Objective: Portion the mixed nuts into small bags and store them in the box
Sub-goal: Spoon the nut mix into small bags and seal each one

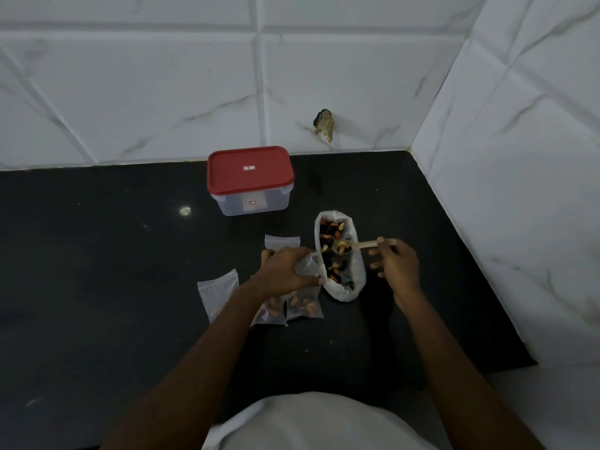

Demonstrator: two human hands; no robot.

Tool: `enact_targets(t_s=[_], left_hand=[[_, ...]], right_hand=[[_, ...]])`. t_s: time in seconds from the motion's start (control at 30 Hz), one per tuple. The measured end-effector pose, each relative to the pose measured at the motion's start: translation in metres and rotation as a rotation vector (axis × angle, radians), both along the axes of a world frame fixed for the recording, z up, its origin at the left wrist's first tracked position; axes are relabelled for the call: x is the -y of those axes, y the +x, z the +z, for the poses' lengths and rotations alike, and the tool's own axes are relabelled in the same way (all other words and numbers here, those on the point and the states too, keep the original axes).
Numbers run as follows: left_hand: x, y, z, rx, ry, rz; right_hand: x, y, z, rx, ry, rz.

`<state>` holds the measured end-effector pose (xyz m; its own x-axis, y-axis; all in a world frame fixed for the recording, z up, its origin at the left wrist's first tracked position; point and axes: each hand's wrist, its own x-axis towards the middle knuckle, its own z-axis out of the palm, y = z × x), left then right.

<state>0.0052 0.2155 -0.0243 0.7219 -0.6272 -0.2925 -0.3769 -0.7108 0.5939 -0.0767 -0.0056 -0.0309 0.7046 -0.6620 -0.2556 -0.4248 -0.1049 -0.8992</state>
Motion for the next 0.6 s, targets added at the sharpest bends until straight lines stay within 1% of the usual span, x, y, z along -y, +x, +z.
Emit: enact_targets(t_s=[0.1, 0.2, 0.27, 0.37, 0.5, 0.6], left_hand=[[0.003, 0.006, 0.003, -0.017, -0.068, 0.094], [0.009, 0.013, 0.001, -0.072, -0.149, 0.172], [0.014, 0.017, 0.0, -0.076, -0.172, 0.202], [0.019, 0.024, -0.001, -0.054, -0.14, 0.214], [0.021, 0.036, -0.01, -0.046, -0.086, 0.204], [0.023, 0.042, -0.014, -0.054, -0.086, 0.199]], right_hand=[[0.008, 0.011, 0.005, 0.027, -0.114, -0.054], [0.007, 0.025, 0.005, 0.031, -0.226, -0.056], [0.004, 0.032, 0.004, 0.007, -0.323, -0.045], [-0.001, 0.038, 0.003, -0.052, -0.431, -0.053], [-0.004, 0.034, 0.001, -0.062, -0.535, -0.059], [-0.01, 0.033, -0.003, -0.084, -0.567, -0.053]])
